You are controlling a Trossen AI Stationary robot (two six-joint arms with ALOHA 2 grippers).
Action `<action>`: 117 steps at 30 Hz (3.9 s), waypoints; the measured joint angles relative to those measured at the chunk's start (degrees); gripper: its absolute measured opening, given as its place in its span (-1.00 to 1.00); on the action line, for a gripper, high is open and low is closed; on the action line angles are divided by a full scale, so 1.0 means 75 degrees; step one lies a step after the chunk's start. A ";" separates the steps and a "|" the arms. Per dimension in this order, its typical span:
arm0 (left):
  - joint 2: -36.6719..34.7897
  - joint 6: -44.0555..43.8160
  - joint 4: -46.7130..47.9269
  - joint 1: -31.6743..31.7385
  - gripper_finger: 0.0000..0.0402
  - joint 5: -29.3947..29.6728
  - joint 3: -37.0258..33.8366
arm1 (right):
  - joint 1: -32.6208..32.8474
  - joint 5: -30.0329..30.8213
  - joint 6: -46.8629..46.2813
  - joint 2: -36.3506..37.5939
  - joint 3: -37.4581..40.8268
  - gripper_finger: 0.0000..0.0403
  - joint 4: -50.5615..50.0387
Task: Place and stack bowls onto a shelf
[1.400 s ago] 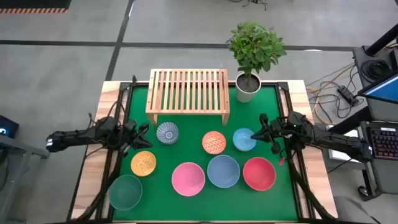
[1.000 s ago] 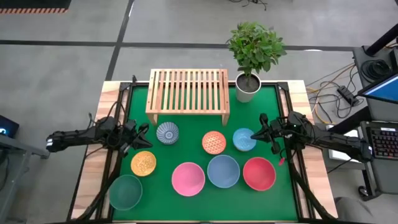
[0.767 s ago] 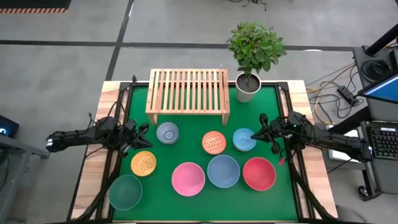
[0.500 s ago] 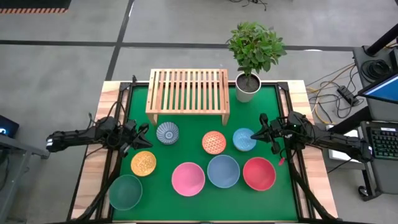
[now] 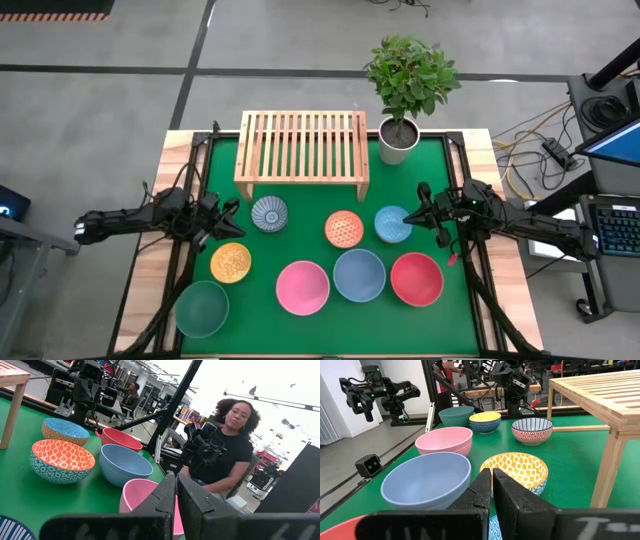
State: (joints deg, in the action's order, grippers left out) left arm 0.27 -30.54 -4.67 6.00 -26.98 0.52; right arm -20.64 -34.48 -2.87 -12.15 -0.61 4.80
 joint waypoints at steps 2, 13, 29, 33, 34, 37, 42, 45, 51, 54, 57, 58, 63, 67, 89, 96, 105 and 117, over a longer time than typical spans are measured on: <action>0.0000 0.0000 0.0003 0.0000 -1.00 0.0003 0.0000 | 0.0000 0.0002 -0.0008 0.0001 0.0000 -0.96 0.0000; 0.0001 0.0002 0.0002 0.0000 -1.00 0.0002 0.0000 | 0.0000 0.0003 -0.0002 0.0001 -0.0002 -0.96 0.0000; 0.0003 -0.0487 -0.1555 -0.0008 -1.00 0.4160 0.0003 | 0.0002 -0.0001 -0.1361 -0.0002 -0.0002 -0.96 0.0041; 0.0003 -0.1361 -0.2146 -0.0003 -1.00 0.6732 0.0003 | 0.0001 0.0001 -0.2274 -0.0002 -0.0002 -0.96 0.0219; 0.0002 -0.1425 -0.2194 -0.0003 -1.00 0.7166 0.0003 | 0.0002 0.0000 -0.2292 -0.0001 -0.0001 -0.96 0.0227; 0.0002 -0.1408 -0.2176 -0.0003 -1.00 0.7781 0.0003 | 0.0000 0.0001 -0.2884 -0.0002 -0.0001 -0.96 0.0262; 0.0003 -0.1025 -0.2222 0.0000 -1.00 0.8163 0.0003 | 0.0002 0.0060 -0.3115 -0.0004 -0.0002 -0.96 0.0391; 0.0003 -0.0742 -0.2236 0.0000 -1.00 0.8323 0.0003 | 0.0002 0.0422 -0.3209 -0.0002 0.0001 -0.96 0.0640; 0.0002 -0.0596 -0.2261 0.0004 -1.00 0.8328 0.0003 | 0.0002 0.0483 -0.3477 -0.0008 -0.0001 -0.96 0.1509; 0.0003 -0.0614 -0.2264 0.0003 -1.00 0.8254 0.0003 | 0.0002 0.0735 -0.3477 -0.0008 0.0000 -0.96 0.2212; 0.0067 -0.0381 -0.2368 0.0006 -1.00 0.8200 0.0003 | 0.0002 0.1141 -0.3416 -0.0011 0.0000 -0.96 0.2805; 0.0111 -0.0265 -0.2516 0.0006 -1.00 0.8183 0.0003 | 0.0002 0.1271 -0.3355 -0.0008 0.0001 -0.96 0.2922; 0.0595 0.0342 -0.2690 0.0006 -1.00 0.7453 0.0476 | 0.0002 0.1841 -0.3078 -0.0146 -0.0086 -0.96 0.2999; 0.1362 0.0596 -0.2190 0.0006 -1.00 0.6560 0.1408 | 0.0002 0.2022 -0.2841 -0.0653 -0.0479 -0.96 0.3015; 0.7991 -0.6006 0.9229 -0.3422 -1.00 0.4007 0.8991 | -0.0001 0.2005 -0.0681 -0.2213 -0.2318 -0.96 0.2162; 0.9643 -0.9357 0.9650 -0.5847 -1.00 0.3698 0.9713 | -0.0001 0.2005 0.0066 -0.2202 -0.3258 -0.96 0.0934; 1.0981 -1.2828 0.9497 -0.7661 -1.00 0.3290 0.9595 | -0.0001 0.2005 0.0135 -0.2202 -0.3470 -0.96 0.0489; 1.2132 -1.3023 0.7982 -0.7730 -0.28 0.3182 0.9561 | -0.0001 0.2002 0.0102 -0.2202 -0.3470 -0.95 0.0660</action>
State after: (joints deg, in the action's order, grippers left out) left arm 91.26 -128.22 55.20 -51.98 -3.12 72.23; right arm -20.64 -19.46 -2.11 -28.67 -26.63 9.75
